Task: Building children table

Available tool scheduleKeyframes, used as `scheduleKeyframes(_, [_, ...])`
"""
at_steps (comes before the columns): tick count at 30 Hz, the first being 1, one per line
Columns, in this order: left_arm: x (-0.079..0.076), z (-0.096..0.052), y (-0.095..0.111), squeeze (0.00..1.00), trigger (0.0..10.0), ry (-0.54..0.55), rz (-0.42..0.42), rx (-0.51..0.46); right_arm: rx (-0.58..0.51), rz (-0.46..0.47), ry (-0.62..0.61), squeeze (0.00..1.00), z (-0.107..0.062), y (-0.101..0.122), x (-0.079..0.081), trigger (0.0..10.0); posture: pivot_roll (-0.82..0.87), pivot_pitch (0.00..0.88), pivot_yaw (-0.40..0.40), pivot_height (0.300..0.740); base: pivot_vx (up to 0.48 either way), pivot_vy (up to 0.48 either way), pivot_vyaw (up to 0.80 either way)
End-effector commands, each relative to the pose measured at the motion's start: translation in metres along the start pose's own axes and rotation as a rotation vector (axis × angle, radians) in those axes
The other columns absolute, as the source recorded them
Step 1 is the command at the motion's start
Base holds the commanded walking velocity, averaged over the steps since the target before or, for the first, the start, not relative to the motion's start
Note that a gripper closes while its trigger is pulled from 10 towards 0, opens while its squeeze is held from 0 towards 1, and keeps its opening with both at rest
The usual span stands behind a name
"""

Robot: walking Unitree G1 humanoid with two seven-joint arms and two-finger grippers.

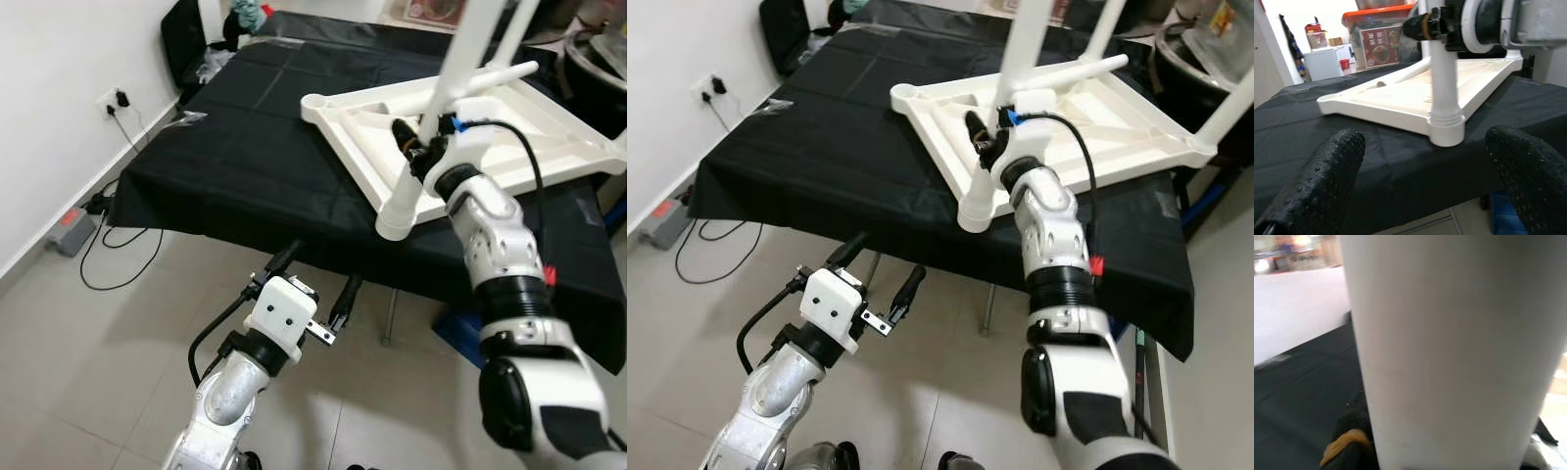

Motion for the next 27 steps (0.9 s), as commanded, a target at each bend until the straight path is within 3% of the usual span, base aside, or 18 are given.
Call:
scheduleKeyframes(1, [-0.001,-0.002,-0.004,0.0,10.0,0.002,-0.012,0.024,0.072,-0.026,-0.239,0.0,-0.017,-0.011,-0.017,0.0,0.14,0.191,-0.068,0.74,0.0,0.0,0.0])
scheduleKeyframes(2, [-0.001,-0.002,-0.004,0.0,10.0,0.002,-0.012,0.024,0.072,-0.026,-0.239,0.0,-0.017,-0.011,-0.017,0.0,0.14,0.191,-0.068,0.74,0.0,0.0,0.0])
scheduleKeyframes(4, [-0.001,-0.003,-0.005,0.0,10.0,0.006,-0.005,0.027,0.216,0.023,-0.457,0.0,-0.038,-0.018,-0.006,0.0,0.13,0.178,-0.069,0.74,0.0,0.0,0.0])
scheduleKeyframes(7, [-0.001,-0.003,-0.005,0.0,10.0,0.006,-0.005,0.027,0.216,0.023,-0.457,0.0,-0.038,-0.018,-0.006,0.0,0.13,0.178,-0.069,0.74,0.0,0.0,0.0])
scheduleKeyframes(9, [0.0,-0.004,-0.006,0.0,10.0,0.005,-0.003,0.03,0.275,0.07,-0.481,0.0,-0.042,-0.016,0.015,0.0,0.13,0.169,-0.068,0.74,0.0,0.0,0.0])
scheduleKeyframes(10, [0.0,-0.004,-0.006,0.0,10.0,0.005,-0.003,0.03,0.275,0.07,-0.481,0.0,-0.042,-0.016,0.015,0.0,0.13,0.169,-0.068,0.74,0.0,0.0,0.0])
scheduleKeyframes(11, [-0.001,-0.004,-0.006,0.0,10.0,0.004,-0.002,0.031,0.266,0.082,-0.464,0.0,-0.04,-0.012,0.025,0.0,0.13,0.169,-0.068,0.74,0.0,0.0,0.0])
scheduleKeyframes(13, [-0.001,-0.004,-0.006,0.0,10.0,0.004,-0.002,0.031,0.266,0.082,-0.464,0.0,-0.04,-0.012,0.025,0.0,0.13,0.169,-0.068,0.74,0.0,0.0,0.0])
scheduleKeyframes(14, [-0.001,-0.005,-0.006,0.0,10.0,0.003,-0.001,0.033,0.204,0.102,-0.373,0.0,-0.033,-0.003,0.038,10.0,0.14,0.161,-0.07,0.74,0.0,0.0,0.0])
scheduleKeyframes(16, [-0.001,-0.005,-0.006,0.0,10.0,0.003,-0.001,0.033,0.204,0.102,-0.373,0.0,-0.033,-0.003,0.038,10.0,0.14,0.161,-0.07,0.74,0.0,0.0,0.0])
scheduleKeyframes(17, [-0.002,-0.005,-0.006,0.0,10.0,0.002,0.0,0.034,0.126,0.086,-0.291,0.85,-0.027,0.007,0.046,10.0,0.14,0.162,-0.075,0.74,0.0,0.0,0.0])
scheduleKeyframes(18, [-0.002,-0.005,-0.007,0.0,10.0,0.001,0.001,0.036,0.064,0.055,-0.243,1.0,-0.022,0.012,0.044,10.0,0.14,0.164,-0.073,0.74,0.0,0.0,0.0])
scheduleKeyframes(20, [-0.002,-0.005,-0.007,0.0,10.0,0.001,0.001,0.036,0.064,0.055,-0.243,1.0,-0.022,0.012,0.044,10.0,0.14,0.164,-0.073,0.74,0.0,0.0,0.0])
scheduleKeyframes(21, [-0.002,-0.005,-0.007,0.0,10.0,-0.001,0.0,0.037,0.031,0.031,-0.218,0.0,-0.02,0.015,0.038,10.0,0.13,0.166,-0.073,0.74,0.0,0.0,0.0])
scheduleKeyframes(22, [-0.003,-0.005,-0.007,0.0,10.0,-0.001,0.0,0.037,0.002,0.0,-0.206,0.0,-0.019,0.018,0.029,10.0,0.13,0.168,-0.073,0.74,0.0,0.0,0.0])
scheduleKeyframes(26, [-0.003,-0.004,-0.006,0.0,10.0,-0.001,-0.001,0.038,-0.008,-0.016,-0.196,0.0,-0.021,0.024,0.02,10.0,0.14,0.171,-0.074,0.74,0.0,0.0,0.0])
scheduleKeyframes(27, [-0.003,-0.004,-0.006,0.0,10.0,-0.002,0.0,0.038,-0.02,0.035,-0.091,0.0,-0.018,0.027,0.019,10.0,0.14,0.173,-0.072,0.74,0.0,0.0,0.0])
Point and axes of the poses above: a point about 5 cm out from each wrist's last joint towards the gripper, its own z axis pointing out of the wrist towards the gripper, its own y axis along the axis of the wrist's last joint, x = y × z, the point moved 1 cm from there along z, pointing out of the wrist towards the gripper, and after that the axes turned 9 degrees about -z, right-handed, at the moved point
